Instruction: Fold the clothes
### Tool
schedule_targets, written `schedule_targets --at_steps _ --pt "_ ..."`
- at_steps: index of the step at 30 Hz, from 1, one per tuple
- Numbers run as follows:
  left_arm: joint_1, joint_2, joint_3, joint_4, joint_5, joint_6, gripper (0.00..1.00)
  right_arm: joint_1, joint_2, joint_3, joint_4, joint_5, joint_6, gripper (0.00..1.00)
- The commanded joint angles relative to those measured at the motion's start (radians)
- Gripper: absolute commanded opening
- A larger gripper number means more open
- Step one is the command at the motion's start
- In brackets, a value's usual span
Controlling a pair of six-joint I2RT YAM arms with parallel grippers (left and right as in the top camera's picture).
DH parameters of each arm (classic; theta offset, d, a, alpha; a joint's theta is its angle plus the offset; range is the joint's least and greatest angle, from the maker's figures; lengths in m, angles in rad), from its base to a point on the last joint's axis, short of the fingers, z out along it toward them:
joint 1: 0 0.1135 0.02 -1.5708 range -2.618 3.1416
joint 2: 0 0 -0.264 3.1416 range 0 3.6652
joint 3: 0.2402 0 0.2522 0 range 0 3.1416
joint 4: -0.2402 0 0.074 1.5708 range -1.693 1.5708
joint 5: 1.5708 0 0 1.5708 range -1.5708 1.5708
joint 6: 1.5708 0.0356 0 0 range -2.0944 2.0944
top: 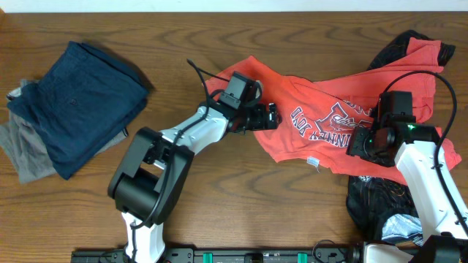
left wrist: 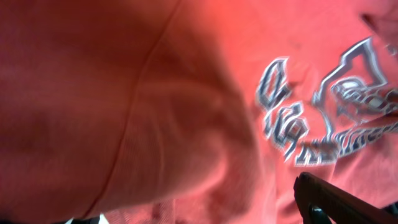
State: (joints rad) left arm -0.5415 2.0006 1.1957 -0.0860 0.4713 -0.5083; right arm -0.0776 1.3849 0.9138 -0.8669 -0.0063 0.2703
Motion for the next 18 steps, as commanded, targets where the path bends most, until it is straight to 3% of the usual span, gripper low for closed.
schedule_targets --at_steps 1,3,5,6,8,10,11,18 --pt "-0.040 0.063 -0.002 0.051 -0.039 0.014 0.98 -0.016 -0.003 0.000 -0.001 -0.002 0.010 0.59" --pt "-0.063 0.066 -0.002 0.114 -0.041 0.014 0.98 -0.016 -0.003 0.001 -0.004 -0.006 0.010 0.59" --pt "-0.082 0.066 -0.002 0.164 -0.058 0.015 0.89 -0.016 -0.004 0.001 -0.008 -0.010 0.010 0.59" --pt "-0.092 0.066 -0.002 0.191 -0.067 0.016 0.77 -0.016 -0.004 0.001 -0.010 -0.010 0.010 0.59" --pt "-0.101 0.066 -0.002 0.233 -0.069 0.018 0.40 -0.016 -0.005 0.001 -0.013 -0.010 0.010 0.59" --pt "-0.103 0.066 -0.002 0.258 -0.069 0.018 0.10 -0.016 -0.005 0.001 -0.016 -0.010 0.010 0.59" --pt "-0.103 0.064 -0.002 0.263 -0.069 0.018 0.06 -0.016 -0.005 0.001 -0.016 -0.010 0.010 0.59" --pt "-0.045 -0.051 -0.001 0.267 -0.035 0.082 0.06 -0.016 -0.005 0.002 -0.015 -0.009 0.010 0.59"
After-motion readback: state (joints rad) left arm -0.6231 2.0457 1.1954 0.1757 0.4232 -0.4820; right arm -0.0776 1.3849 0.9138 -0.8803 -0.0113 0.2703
